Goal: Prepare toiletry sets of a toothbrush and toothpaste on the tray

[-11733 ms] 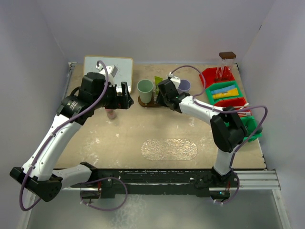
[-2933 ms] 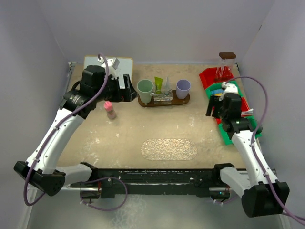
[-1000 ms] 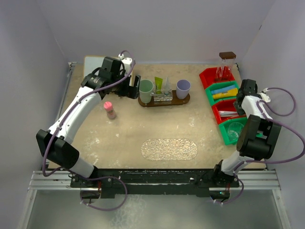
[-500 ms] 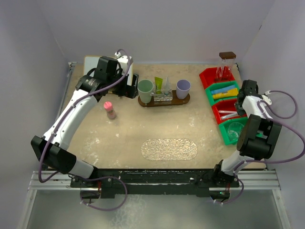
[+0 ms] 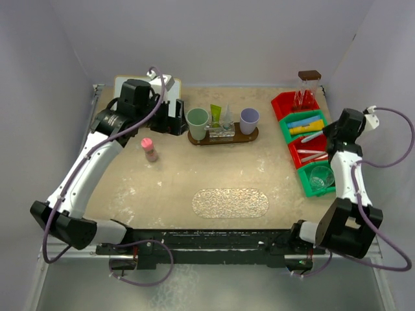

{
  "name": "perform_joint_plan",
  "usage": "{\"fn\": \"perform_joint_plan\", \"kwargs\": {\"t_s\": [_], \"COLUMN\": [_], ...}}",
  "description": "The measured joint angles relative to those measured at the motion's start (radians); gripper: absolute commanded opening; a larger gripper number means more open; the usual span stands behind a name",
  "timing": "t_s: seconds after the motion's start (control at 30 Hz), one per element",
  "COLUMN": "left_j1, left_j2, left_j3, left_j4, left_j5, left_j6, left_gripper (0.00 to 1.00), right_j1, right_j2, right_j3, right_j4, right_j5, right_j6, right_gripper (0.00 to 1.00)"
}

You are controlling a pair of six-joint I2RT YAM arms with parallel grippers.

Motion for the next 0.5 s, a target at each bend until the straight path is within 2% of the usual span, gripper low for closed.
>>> {"fn": "perform_joint_plan", "kwargs": {"t_s": [0.13,0.23,0.33,0.4,0.5], "left_j1": [0.000,0.000,0.001,0.001,0.001], "left_j2": [-0.058,-0.094,-0.117,-0.117,-0.106], "left_j3": [-0.013,-0.035,-0.076,-0.103,-0.137], "left_j4": [0.008,0.035,0.083,0.122,0.180], "left_j5": [0.044,0.091,0.158,0.210,0.268], "left_j6": [-0.061,-0.116,-0.186,-0.237,-0.296], "left_gripper": [0.93,0.93,0.93,0.93,0.94], "right_j1": [0.027,0.101,0.235,0.408,0.602], "right_j2": [-0.090,-0.127,-0.163,-0.173,-0.170], "right_j3": [-0.066,-0.066,-0.066,-0.066,-0.066], "right_j4": [0.127,0.180,0.244,0.280,0.332], "right_j5": [-0.214,-0.348,-0.505,-0.572,-0.633], "right_j6": [-0.094,-0.140,-0.163,-0.160,-0.127], "right_gripper": [0.00,0.00,0.00,0.00,0.00]}}
